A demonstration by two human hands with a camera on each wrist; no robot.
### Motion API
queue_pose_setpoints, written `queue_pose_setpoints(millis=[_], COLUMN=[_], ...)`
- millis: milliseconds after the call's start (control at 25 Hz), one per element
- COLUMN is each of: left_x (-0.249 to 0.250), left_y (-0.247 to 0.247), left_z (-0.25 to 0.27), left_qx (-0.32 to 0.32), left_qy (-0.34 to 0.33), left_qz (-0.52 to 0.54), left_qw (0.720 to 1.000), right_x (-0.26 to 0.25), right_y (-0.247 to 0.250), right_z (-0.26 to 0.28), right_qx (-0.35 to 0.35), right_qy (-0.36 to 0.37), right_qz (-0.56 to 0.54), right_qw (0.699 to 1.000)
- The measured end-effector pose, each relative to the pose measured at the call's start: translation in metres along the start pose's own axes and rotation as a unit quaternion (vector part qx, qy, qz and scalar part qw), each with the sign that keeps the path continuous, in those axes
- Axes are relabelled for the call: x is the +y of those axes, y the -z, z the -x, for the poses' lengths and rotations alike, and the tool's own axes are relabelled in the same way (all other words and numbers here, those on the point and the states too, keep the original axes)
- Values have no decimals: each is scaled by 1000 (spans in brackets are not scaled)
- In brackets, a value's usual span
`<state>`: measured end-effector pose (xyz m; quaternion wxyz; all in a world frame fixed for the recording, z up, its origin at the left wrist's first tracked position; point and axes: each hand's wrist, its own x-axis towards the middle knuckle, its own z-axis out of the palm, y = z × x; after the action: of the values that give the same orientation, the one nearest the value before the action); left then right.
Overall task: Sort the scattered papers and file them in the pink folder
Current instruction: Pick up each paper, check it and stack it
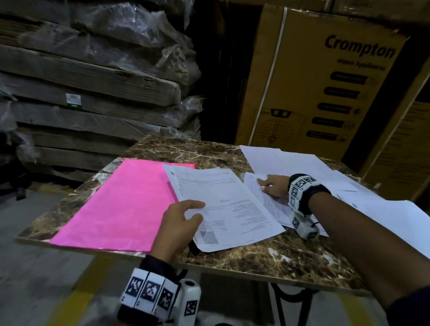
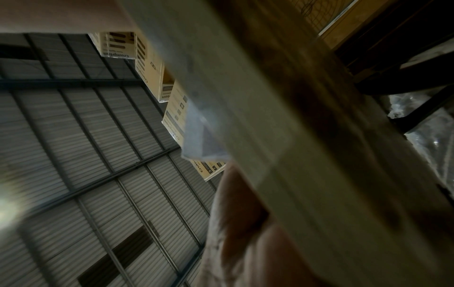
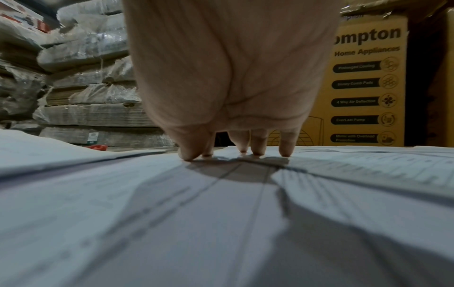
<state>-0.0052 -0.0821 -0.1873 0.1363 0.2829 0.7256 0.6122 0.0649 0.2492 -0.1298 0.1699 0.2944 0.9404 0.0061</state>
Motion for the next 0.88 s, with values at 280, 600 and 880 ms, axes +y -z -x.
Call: queue_pose_setpoints(millis=[280, 600, 880], left_x=[2, 1, -1], left_y=[-1, 0, 0], left_z=[2, 1, 0], left_qx=[4, 3, 7], left_qy=[2, -3, 0], left_qz=[9, 0, 0], left_qw=[1000, 1000, 1000], right_x=[-1, -11, -12], right_y=[3, 9, 11], right_z=[5, 11, 15], right_qx=[-6, -1, 36], right_qy=[12, 24, 39], right_qz=[44, 48, 2], right_qw=[999, 999, 999])
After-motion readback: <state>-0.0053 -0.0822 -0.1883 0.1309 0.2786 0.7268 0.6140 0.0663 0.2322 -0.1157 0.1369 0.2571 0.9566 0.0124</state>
